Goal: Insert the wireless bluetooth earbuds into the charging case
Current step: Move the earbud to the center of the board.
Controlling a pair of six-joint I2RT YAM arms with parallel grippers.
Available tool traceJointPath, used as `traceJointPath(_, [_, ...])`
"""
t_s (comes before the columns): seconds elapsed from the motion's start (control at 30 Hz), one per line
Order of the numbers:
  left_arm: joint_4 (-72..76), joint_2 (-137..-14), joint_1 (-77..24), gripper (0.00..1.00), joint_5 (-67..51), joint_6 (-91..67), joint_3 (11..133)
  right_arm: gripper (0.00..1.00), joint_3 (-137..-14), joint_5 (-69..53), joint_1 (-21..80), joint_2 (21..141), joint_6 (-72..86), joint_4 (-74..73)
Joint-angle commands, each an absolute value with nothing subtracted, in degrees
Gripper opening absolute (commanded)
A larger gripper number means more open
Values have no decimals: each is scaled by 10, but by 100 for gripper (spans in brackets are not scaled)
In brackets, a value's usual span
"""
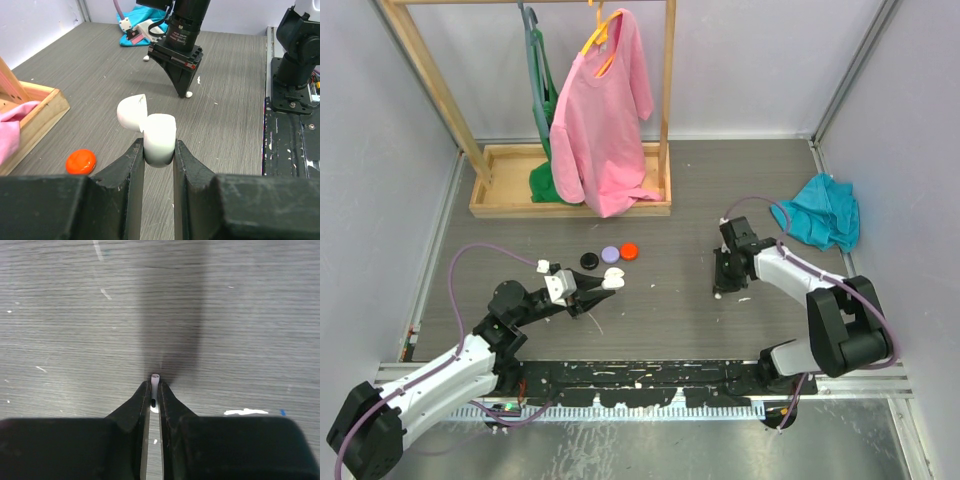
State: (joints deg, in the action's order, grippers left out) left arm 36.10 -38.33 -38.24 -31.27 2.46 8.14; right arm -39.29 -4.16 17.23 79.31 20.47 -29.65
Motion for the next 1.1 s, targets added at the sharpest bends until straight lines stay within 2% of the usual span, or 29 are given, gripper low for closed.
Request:
traceJointPath(0.0, [380,-372,-385,0,-313,29,96,14,-435,-53,214,807,196,-285])
traceJointPath(0.47, [379,-367,-385,0,-311,30,94,18,-573,-33,422,954,158,-318])
traceJointPath(0.8, [379,-368,-384,0,-311,30,95,34,-597,37,456,966,127,-379])
traceJointPath(1.07, [379,-369,-385,0,-311,30,94,41,-591,58,457,957,106,-395])
